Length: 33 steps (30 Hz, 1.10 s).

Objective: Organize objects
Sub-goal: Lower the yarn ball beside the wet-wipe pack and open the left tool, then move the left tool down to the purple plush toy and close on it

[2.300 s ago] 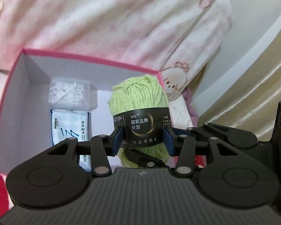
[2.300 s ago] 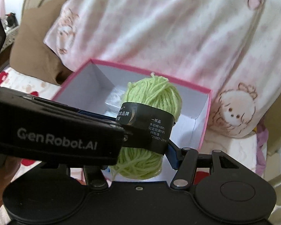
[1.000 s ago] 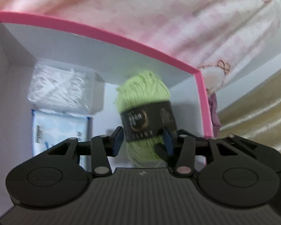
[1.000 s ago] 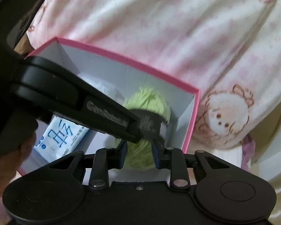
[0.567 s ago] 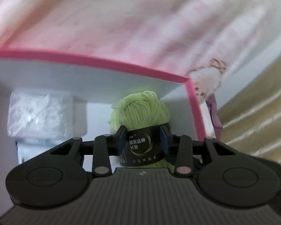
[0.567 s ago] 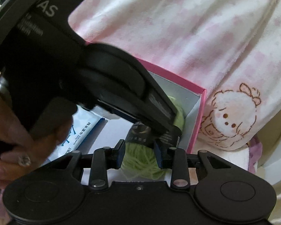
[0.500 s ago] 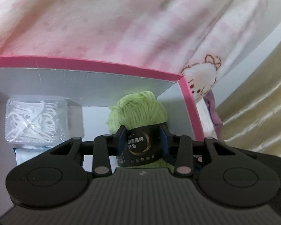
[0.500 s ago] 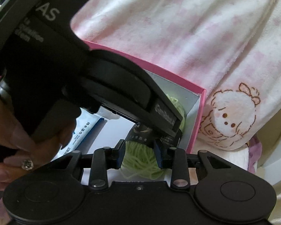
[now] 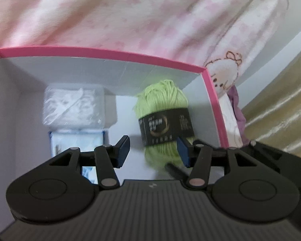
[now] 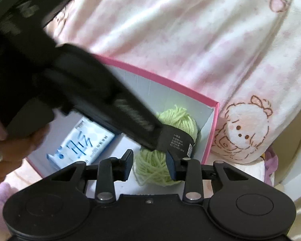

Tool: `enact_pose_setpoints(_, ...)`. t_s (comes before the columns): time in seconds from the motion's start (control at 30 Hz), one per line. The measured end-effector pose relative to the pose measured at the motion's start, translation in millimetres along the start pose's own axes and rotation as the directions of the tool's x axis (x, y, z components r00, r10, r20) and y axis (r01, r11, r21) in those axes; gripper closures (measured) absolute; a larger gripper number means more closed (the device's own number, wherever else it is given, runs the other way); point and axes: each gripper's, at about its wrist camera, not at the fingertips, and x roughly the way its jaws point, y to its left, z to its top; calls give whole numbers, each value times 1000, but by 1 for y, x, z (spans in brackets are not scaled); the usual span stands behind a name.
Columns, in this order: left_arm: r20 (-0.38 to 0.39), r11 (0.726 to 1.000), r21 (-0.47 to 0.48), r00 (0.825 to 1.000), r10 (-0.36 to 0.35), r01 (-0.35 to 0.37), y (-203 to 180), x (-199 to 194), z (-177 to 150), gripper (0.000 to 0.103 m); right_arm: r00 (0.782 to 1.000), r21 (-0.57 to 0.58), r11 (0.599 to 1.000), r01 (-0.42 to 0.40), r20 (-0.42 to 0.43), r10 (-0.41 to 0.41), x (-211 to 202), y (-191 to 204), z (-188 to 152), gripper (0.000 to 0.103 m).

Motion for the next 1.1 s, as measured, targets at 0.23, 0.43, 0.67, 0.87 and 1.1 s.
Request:
enact_pose_setpoints(0.23, -11, 998, 56, 999, 38, -37, -10, -55, -23, 48, 997, 88, 993, -76, 17, 74, -44, 3, -1, 61)
enact_pose_setpoints(0.43, -47, 996, 85, 999, 10, -6, -13, -106, -38, 48, 989, 120, 982, -148, 4, 149, -100, 1, -1, 57)
enact_pose_setpoints(0.67, -49, 988, 133, 995, 86, -79, -17, -163, -60, 43, 970, 125, 964, -236, -25, 241, -152, 11, -6, 48)
enact_pose_setpoints(0.87, -21, 992, 110, 998, 65, -63, -2, -213, -78, 40, 950, 128, 944, -305, -27, 311, -184, 27, -14, 42)
enact_pose_setpoints(1.1, -35, 993, 111, 998, 51, -47, 10, -232, -115, 39, 929, 141, 925, -353, -67, 365, -193, 52, -26, 37)
